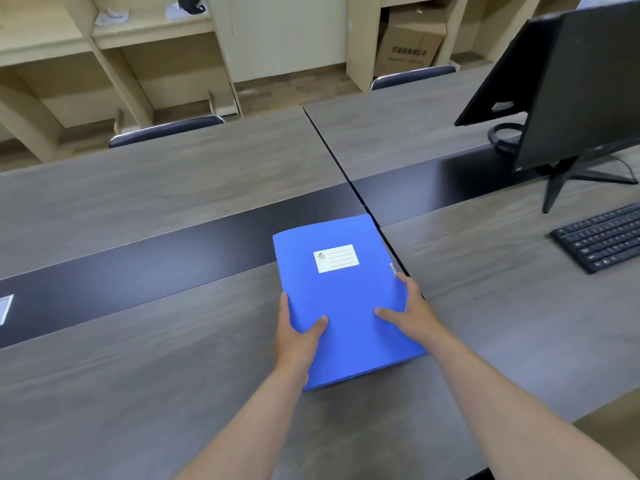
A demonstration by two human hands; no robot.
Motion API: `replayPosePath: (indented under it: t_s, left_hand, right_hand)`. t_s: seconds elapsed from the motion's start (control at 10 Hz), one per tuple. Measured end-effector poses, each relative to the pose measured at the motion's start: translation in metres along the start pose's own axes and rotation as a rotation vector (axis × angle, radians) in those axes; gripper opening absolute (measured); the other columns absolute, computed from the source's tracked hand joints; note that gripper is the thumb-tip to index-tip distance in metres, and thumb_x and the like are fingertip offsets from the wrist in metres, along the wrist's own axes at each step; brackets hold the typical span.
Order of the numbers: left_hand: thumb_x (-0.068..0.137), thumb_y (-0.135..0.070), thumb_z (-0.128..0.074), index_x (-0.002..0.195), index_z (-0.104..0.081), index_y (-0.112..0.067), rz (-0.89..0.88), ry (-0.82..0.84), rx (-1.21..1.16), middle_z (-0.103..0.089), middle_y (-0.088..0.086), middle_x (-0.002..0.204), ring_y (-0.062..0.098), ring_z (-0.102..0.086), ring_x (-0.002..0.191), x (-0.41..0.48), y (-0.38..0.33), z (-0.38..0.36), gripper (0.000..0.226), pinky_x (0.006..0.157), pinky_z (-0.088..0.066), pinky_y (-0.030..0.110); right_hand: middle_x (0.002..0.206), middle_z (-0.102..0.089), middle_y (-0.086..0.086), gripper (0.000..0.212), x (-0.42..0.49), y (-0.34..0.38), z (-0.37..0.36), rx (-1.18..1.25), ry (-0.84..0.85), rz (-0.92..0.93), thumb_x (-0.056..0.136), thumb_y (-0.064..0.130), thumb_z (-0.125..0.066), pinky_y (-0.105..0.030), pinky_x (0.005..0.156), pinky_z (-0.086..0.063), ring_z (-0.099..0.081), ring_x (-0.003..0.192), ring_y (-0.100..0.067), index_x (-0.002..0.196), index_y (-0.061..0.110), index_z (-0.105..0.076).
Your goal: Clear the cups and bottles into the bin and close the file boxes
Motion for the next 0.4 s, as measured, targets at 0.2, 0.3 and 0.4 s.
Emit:
replayPosePath:
  t_s: [0.2, 0.3, 0.4]
  left_hand:
    - [0.08, -0.04, -0.079, 0.15, -0.017, -0.057, -0.015, -0.008, 0.104, -0.046, -0.024, 0.146, 0.011, -0.054, 0.127, -0.001, 0.003, -0.007, 0.094, 0.106, -0.049, 0.045]
    - [0.081, -0.041, -0.079, 0.154, -0.01, -0.052, -0.02, 0.039, 0.122, -0.045, -0.023, 0.147, 0.011, -0.053, 0.127, 0.0, -0.004, -0.005, 0.101, 0.107, -0.049, 0.045]
    - [0.086, -0.044, -0.076, 0.158, -0.001, -0.046, -0.008, 0.021, 0.12, -0.032, -0.025, 0.146, 0.007, -0.045, 0.132, -0.009, -0.016, 0.011, 0.104, 0.109, -0.044, 0.037]
  right_hand:
    - [0.139, -0.044, 0.019, 0.092, 0.008, -0.005, 0.002, -0.035, -0.027, 0.028, 0.08, 0.035, -0.08, -0.027, 0.084, -0.046, -0.052, 0.117, -0.009, 0.151, 0.035, -0.022]
    - [0.137, -0.048, 0.018, 0.092, 0.006, -0.007, 0.001, -0.015, -0.011, 0.021, 0.079, 0.036, -0.08, -0.03, 0.086, -0.047, -0.055, 0.116, -0.011, 0.151, 0.038, -0.022]
    - [0.149, -0.042, 0.014, 0.1, 0.003, -0.002, 0.008, 0.021, 0.02, 0.027, 0.079, 0.038, -0.082, -0.038, 0.101, -0.047, -0.05, 0.133, -0.018, 0.153, 0.042, -0.015]
Point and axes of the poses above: each hand's wrist, its own x-axis towards the middle knuckle, its own z-axis out of the back of the hand, y = z × x, the point moved 7 cm from there along x, towards the middle knuckle
